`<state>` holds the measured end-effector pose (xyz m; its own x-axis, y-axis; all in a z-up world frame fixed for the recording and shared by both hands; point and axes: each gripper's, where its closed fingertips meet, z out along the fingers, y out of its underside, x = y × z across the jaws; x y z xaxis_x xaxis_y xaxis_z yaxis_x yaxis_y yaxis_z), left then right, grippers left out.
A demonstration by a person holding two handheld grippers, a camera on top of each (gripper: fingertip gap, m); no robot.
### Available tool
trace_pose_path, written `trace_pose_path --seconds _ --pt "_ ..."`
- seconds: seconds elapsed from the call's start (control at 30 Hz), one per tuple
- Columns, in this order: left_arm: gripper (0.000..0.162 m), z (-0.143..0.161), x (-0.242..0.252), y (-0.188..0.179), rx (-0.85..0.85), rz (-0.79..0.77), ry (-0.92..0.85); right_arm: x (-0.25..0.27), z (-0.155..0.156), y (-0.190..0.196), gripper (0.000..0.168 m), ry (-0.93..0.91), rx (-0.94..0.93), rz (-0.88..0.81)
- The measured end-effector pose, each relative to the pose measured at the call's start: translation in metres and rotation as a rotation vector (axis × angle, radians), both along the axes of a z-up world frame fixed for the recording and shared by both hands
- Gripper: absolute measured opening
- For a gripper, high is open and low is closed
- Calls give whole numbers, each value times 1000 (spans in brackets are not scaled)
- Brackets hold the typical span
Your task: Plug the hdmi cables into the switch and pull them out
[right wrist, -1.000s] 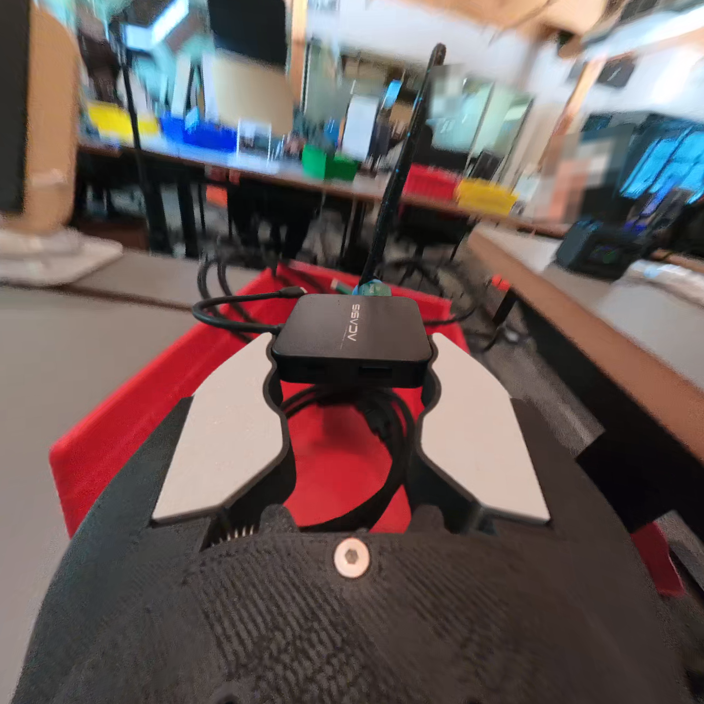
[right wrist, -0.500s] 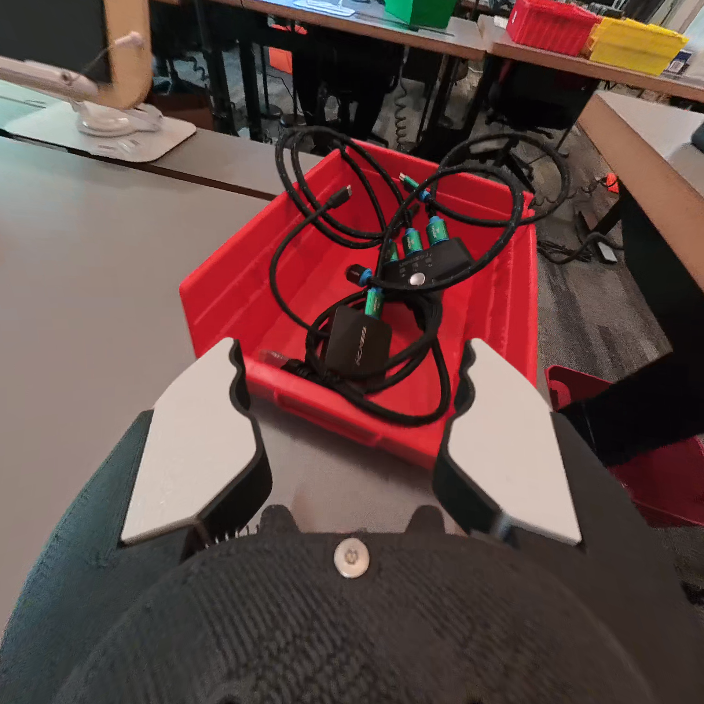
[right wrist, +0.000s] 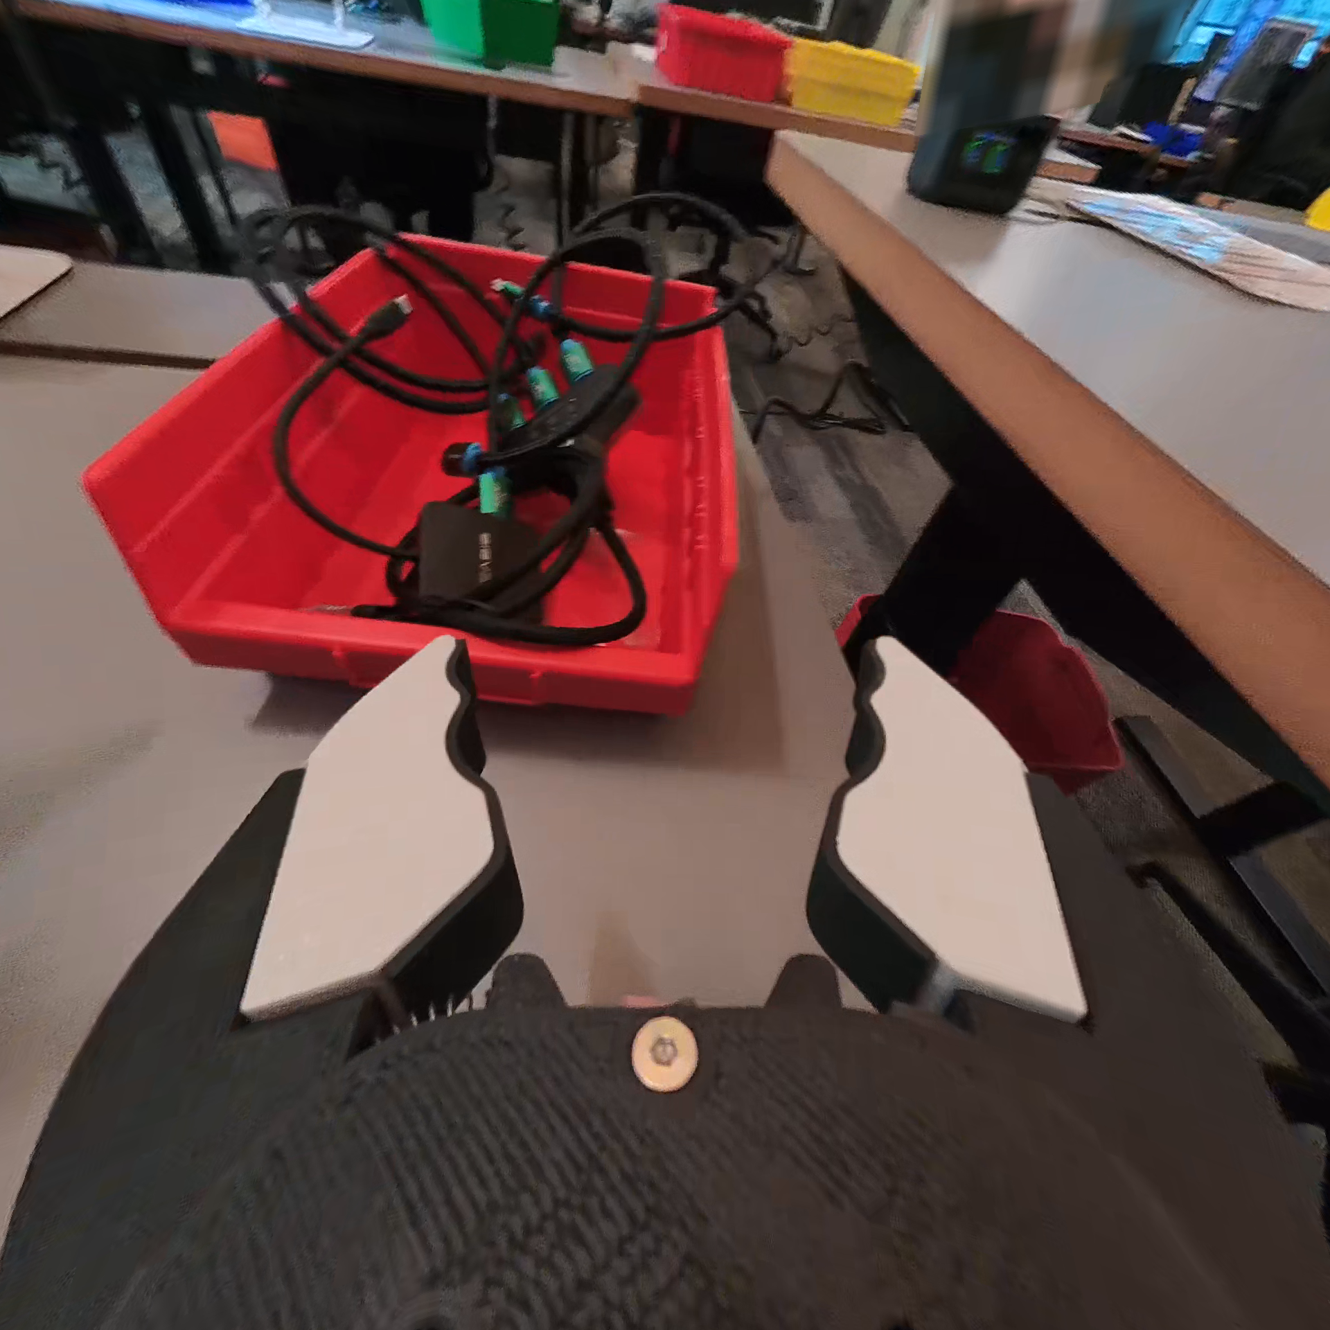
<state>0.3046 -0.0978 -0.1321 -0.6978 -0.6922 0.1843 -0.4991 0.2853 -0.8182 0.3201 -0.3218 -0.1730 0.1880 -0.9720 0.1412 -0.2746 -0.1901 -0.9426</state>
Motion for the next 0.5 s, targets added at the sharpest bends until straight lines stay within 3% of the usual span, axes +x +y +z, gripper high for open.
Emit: trace_pose_path --seconds 0.13,0.3,0.43,0.5 --pt "89 -10 60 -33 57 93 143 1 -4 -23 92 12 100 -60" --pt "96 -66 105 -39 257 229 372 0 -4 -40 82 -3 132 -67" --pt "73 -103 120 -42 351 264 437 -6 -6 -24 31 -5 125 119" --pt "66 -122 122 -40 437 273 449 -6 -7 -23 30 -6 127 129"
